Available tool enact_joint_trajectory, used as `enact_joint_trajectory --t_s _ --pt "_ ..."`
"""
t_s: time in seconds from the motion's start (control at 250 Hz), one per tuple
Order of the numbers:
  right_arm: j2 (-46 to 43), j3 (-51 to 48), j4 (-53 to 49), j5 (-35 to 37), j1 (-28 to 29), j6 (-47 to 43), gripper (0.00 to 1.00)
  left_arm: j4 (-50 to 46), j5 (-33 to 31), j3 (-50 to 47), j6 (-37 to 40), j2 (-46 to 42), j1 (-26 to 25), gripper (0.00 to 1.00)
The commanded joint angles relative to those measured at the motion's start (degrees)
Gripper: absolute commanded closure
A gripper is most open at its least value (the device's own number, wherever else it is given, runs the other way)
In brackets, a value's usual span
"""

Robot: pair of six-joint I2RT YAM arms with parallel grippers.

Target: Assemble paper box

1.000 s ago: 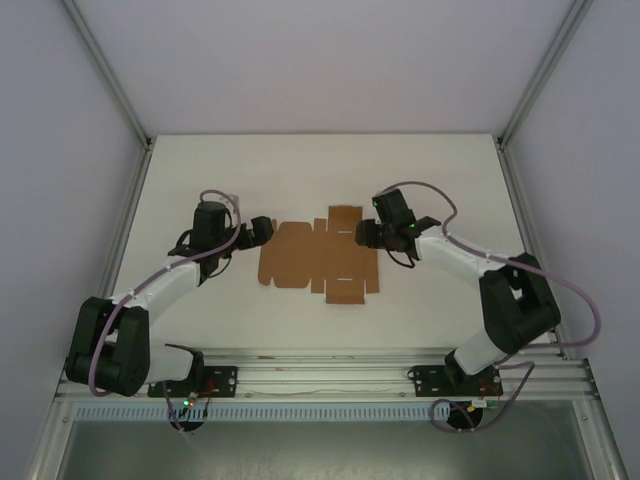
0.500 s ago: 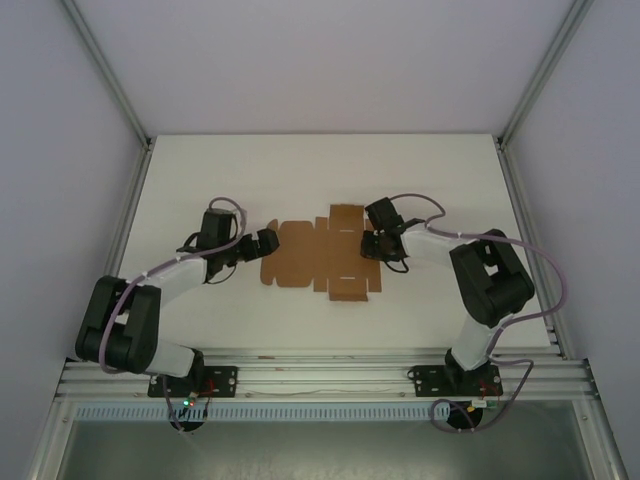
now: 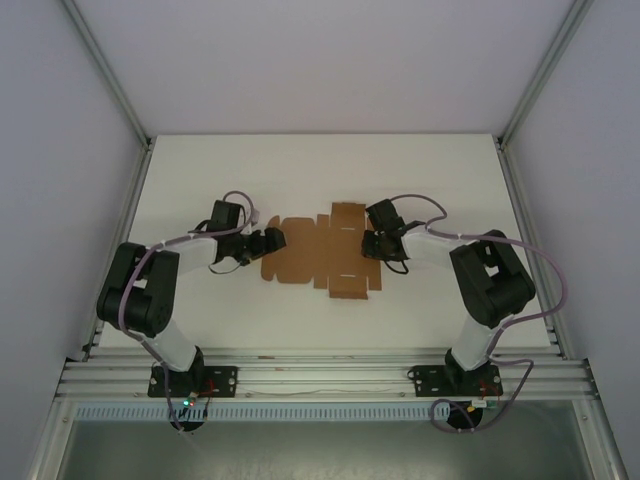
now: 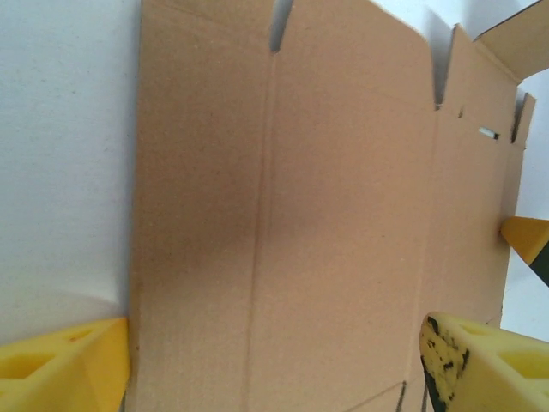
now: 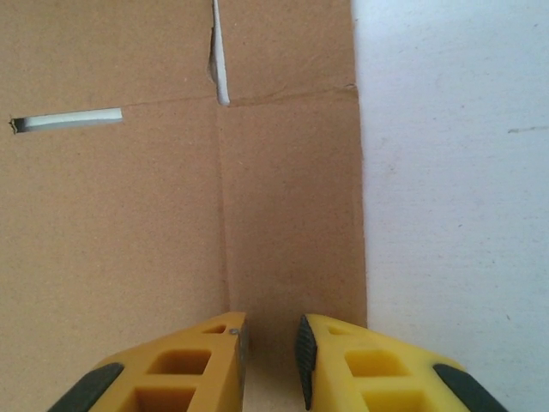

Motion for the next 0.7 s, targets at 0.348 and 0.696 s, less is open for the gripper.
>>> enact_joint_trajectory --t_s 0.348,0.696 --pt "2.8 -5.8 -4.8 3.8 -0.5 -2.3 0.75 29.9 17.9 -6.0 -10.6 -1.9 -2.5 0.19" --pt "1.2 -7.0 -3.2 4.5 -0.5 -3.2 0.74 15.5 8.4 -3.6 -0.7 -9.8 -3.1 0.27"
